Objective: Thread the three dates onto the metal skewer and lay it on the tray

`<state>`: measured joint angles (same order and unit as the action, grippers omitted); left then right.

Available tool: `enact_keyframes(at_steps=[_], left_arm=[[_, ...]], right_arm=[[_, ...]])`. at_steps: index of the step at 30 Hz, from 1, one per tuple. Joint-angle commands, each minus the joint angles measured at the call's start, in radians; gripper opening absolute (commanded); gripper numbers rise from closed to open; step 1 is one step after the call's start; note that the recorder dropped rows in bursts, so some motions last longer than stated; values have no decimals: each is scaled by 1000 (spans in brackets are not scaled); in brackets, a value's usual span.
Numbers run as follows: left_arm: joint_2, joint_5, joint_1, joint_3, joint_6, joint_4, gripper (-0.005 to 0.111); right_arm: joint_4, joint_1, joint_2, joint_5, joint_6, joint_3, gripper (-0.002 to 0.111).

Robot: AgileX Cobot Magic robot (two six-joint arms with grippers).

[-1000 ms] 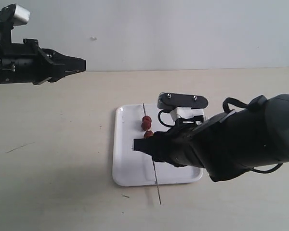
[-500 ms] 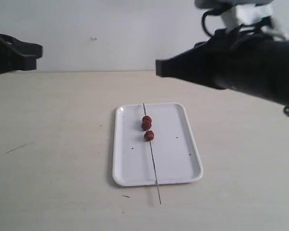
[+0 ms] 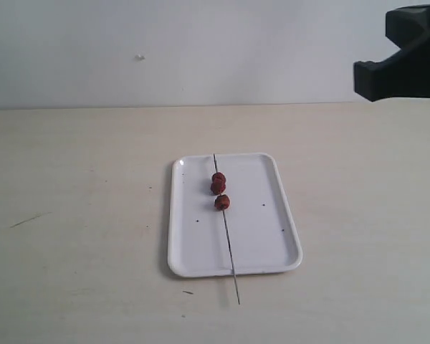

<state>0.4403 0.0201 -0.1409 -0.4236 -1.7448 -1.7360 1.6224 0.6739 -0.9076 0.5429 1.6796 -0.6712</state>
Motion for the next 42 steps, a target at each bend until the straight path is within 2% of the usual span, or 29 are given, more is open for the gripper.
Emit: enact_keyframes(at_steps=[1, 3, 5, 8, 12, 20, 33, 35, 36, 38, 42], left_arm=[[-228, 45, 2, 97, 69, -8, 0], [-315, 41, 2, 132, 79, -8, 0], [-380, 41, 2, 164, 80, -8, 0], [-440, 41, 2, 215, 80, -8, 0], [-440, 39, 2, 261, 81, -8, 0], [-440, 41, 2, 307, 79, -8, 0], [-440, 41, 2, 307, 77, -8, 0], [-440, 41, 2, 307, 77, -8, 0], [-440, 41, 2, 307, 77, -8, 0], [-440, 41, 2, 307, 77, -8, 0], [-440, 43, 2, 307, 78, -8, 0]], right_arm=[[-152, 0, 141, -161, -96, 67, 0], [-248, 0, 217, -241, -209, 98, 0], [-274, 0, 284, -242, -285, 121, 0], [-336, 0, 401, -274, -294, 169, 0], [-460, 0, 586, -442, -294, 219, 0], [-158, 0, 810, -455, -301, 236, 0], [-149, 0, 890, -451, -301, 236, 0], [-163, -5, 902, -424, -243, 236, 0], [-163, -24, 904, -402, -214, 241, 0], [-158, -123, 908, -392, -182, 273, 0], [-129, -412, 908, -387, -211, 355, 0]])
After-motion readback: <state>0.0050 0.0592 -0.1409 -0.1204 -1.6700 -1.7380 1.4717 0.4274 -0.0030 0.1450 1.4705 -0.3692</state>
